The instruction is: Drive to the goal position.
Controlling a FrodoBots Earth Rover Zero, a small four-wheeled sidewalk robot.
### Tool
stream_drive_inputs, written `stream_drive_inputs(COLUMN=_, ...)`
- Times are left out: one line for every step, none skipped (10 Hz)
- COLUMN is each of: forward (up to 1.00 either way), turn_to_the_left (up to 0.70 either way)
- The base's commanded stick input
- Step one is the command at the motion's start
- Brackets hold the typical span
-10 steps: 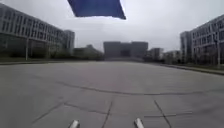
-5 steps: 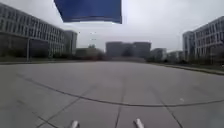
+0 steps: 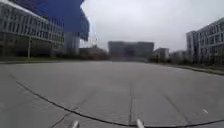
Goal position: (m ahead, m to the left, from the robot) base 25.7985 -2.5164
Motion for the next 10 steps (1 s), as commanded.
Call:
stream_drive_inputs(forward=1.00, turn_to_the_left=-0.37)
stream_drive_inputs(forward=1.00, turn_to_the_left=-0.40)
stream_drive_inputs(forward=1.00, turn_to_the_left=-0.40)
stream_drive_inputs(forward=1.00, turn_to_the_left=-0.40)
stream_drive_inputs(forward=1.00, turn_to_the_left=-0.40)
stream_drive_inputs(forward=1.00, turn_to_the_left=-0.40)
stream_drive_inputs(forward=1.00, turn_to_the_left=-0.40)
stream_drive_inputs(forward=1.00, turn_to_the_left=-0.40)
stream_drive_inputs(forward=1.00, turn_to_the_left=-0.27)
stream_drive_inputs(forward=1.00, turn_to_the_left=0.00)
